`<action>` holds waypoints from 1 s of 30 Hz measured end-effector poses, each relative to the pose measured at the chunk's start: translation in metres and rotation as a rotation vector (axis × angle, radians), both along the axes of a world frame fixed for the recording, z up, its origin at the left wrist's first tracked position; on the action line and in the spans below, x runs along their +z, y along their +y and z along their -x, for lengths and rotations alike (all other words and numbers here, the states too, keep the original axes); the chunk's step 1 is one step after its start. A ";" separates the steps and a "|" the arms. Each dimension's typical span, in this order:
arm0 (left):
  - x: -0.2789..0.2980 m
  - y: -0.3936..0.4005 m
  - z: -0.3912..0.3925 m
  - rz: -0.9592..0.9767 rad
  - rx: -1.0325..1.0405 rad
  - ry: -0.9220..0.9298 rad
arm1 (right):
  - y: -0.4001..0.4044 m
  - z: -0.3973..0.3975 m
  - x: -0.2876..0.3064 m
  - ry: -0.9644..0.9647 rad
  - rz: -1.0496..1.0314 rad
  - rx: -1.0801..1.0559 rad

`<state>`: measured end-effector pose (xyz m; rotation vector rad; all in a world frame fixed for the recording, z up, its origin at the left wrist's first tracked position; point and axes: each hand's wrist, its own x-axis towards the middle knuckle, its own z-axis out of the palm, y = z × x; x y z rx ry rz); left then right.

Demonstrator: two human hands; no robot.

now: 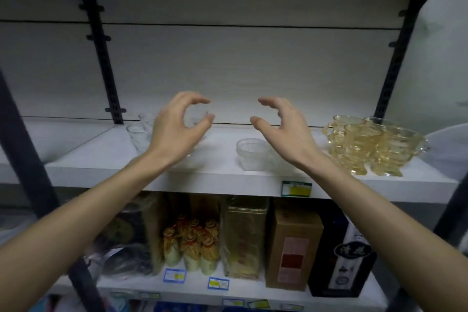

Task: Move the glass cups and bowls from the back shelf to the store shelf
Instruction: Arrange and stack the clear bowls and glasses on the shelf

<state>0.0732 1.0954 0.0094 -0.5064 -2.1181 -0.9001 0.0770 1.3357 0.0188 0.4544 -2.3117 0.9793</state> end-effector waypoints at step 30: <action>-0.068 -0.123 0.043 -0.174 0.131 -0.204 | -0.174 0.130 0.026 -0.252 0.247 -0.085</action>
